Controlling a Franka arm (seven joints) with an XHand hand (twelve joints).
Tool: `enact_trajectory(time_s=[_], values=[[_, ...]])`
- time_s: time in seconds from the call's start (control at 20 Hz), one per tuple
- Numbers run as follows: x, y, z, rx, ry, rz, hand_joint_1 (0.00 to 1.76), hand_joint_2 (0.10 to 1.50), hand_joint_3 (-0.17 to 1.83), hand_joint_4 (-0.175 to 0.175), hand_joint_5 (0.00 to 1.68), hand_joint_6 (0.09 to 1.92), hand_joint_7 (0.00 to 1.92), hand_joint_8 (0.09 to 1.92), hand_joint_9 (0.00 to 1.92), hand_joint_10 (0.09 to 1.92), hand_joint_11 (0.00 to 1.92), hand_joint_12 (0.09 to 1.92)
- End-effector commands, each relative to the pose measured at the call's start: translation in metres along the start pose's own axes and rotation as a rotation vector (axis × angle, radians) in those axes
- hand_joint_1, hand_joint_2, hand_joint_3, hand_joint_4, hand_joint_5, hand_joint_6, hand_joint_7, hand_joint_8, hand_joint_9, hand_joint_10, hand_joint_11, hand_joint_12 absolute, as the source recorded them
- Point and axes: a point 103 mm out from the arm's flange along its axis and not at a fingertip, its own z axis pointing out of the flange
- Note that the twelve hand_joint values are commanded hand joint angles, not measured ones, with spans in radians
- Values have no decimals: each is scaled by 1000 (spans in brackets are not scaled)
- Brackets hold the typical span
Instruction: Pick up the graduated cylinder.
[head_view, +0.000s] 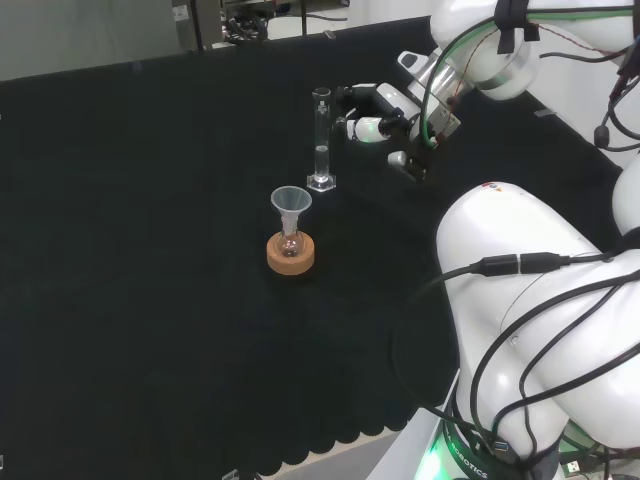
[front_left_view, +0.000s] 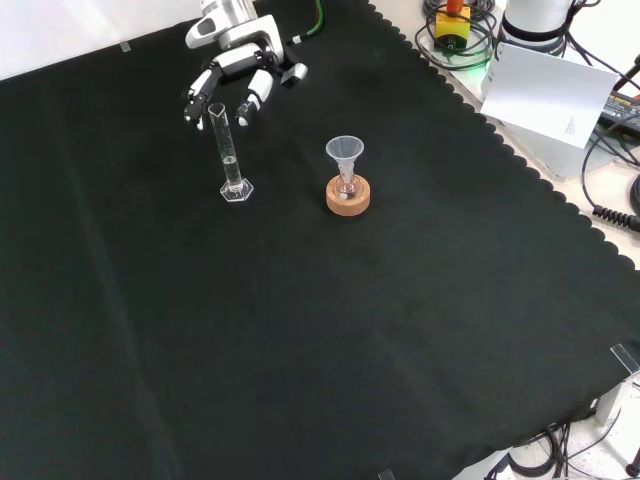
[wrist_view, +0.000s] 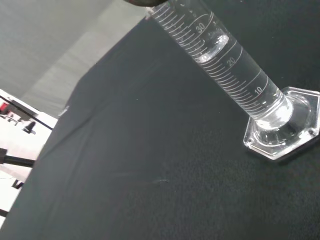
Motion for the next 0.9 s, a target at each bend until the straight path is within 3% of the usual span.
enact_trajectory(time_s=[0.05, 0.3, 0.9], values=[[-4, 5, 16, -2, 41, -50, 983, 1006, -175, -44, 549, 87, 420, 617, 640, 499, 347, 1300], [-4, 7, 27, 2, 56, -82, 990, 1003, -175, -43, 562, 87, 447, 623, 652, 503, 344, 1304], [-5, 15, 50, 8, 164, -138, 1029, 999, -175, -41, 561, 87, 453, 612, 664, 502, 327, 1306]])
